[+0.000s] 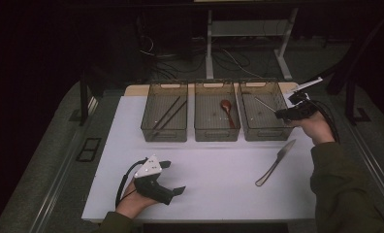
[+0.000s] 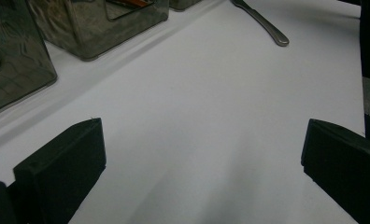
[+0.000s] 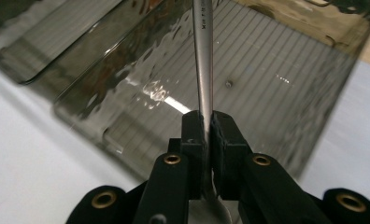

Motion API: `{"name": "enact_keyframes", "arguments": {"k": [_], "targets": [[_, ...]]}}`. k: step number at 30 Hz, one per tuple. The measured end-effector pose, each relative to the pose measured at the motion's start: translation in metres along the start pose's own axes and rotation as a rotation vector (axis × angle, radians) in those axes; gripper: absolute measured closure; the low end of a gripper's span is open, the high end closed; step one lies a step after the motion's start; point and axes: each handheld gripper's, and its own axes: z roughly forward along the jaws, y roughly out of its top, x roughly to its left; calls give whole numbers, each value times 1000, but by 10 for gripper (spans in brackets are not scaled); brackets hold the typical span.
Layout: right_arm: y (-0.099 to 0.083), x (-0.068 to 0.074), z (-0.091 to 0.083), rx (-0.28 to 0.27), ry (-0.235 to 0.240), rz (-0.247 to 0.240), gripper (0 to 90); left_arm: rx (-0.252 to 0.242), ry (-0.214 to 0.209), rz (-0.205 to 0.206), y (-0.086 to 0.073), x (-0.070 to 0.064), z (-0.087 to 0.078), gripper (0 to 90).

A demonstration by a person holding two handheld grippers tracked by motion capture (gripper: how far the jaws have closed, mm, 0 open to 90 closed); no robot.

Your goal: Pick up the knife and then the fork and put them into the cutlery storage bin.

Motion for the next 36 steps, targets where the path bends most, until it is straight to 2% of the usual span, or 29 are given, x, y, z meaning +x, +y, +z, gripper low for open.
{"name": "enact_keyframes", "arguments": {"k": [10,13,16,20,25,29,33,36], "targets": [[15,-1,40,35,-3,6,819,0,-4,0,0,0,0,0],[14,-2,40,-5,14,27,701,-4,-3,3,0,0,-1,0],[12,1,31,-46,18,33,607,-2,-1,2,0,0,-1,0],[7,4,12,-111,29,28,589,-3,-1,0,0,-1,0,0],[-7,10,-13,-168,50,21,652,0,0,3,0,-1,0,0],[-20,19,-31,-189,70,-4,735,-1,3,-1,0,-1,0,0],[-34,28,-42,-194,87,-43,830,1,2,3,0,-1,0,0],[-45,34,-45,-177,95,-64,886,3,4,-1,0,-2,0,0]]}}
